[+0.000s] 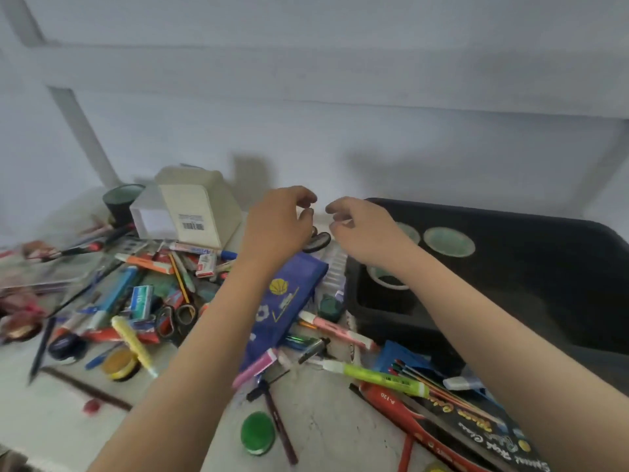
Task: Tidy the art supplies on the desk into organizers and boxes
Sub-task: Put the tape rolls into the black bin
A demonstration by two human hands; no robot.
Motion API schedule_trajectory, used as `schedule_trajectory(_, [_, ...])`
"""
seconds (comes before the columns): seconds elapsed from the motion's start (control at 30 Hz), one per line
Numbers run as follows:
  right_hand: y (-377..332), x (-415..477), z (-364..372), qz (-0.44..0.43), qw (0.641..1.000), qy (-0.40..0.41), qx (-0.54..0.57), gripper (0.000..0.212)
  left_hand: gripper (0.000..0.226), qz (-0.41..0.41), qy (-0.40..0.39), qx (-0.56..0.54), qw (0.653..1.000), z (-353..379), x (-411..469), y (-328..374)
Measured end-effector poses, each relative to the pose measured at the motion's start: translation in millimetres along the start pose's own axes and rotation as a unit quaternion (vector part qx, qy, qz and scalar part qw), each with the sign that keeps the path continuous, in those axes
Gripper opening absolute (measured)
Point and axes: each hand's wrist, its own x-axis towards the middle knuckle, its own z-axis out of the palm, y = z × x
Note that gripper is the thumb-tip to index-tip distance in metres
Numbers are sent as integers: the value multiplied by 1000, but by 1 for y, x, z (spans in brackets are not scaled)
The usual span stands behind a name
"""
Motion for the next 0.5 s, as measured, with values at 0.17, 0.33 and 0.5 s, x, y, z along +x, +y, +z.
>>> schedule_trajectory(0.17, [-53,31,60,-49,997,-62,0,28,21,-57,30,15,998,-55,-4,-87])
schedule_trajectory(0.33, [-103,63,120,-79,992,-93,-8,29,23,-97,31,30,994,-97,0,-163])
schedule_trajectory(0.5, [-157,104,184,-87,989,-119,-19,32,26,-123,37,41,991,-135,9,-239])
